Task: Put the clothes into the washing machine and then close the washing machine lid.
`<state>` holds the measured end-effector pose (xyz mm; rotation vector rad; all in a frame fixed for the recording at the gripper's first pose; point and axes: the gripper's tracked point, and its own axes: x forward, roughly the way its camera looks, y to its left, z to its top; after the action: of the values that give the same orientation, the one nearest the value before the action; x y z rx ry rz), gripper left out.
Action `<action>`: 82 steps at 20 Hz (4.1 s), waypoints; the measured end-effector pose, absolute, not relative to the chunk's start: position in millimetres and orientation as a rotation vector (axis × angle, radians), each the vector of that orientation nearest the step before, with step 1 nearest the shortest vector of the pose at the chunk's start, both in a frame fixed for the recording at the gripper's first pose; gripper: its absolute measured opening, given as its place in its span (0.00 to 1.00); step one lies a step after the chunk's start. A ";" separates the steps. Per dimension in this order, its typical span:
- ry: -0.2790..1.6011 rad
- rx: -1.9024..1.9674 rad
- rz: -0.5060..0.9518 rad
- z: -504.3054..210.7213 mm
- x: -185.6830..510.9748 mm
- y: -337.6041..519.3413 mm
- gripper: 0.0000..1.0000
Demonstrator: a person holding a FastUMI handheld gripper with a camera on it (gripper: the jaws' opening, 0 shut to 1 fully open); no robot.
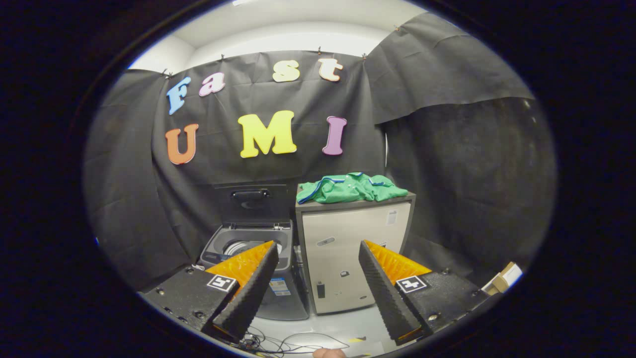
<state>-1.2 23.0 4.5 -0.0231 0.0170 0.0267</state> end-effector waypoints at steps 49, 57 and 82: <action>0.638 -0.119 0.099 72.6 406.9 -67.5 0.85; 0.565 0.078 0.136 77.4 407.7 -64.7 0.07; 0.347 -0.139 0.672 173.1 325.7 257.4 0.07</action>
<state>325.7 257.4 173.1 -0.1387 0.3466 0.6722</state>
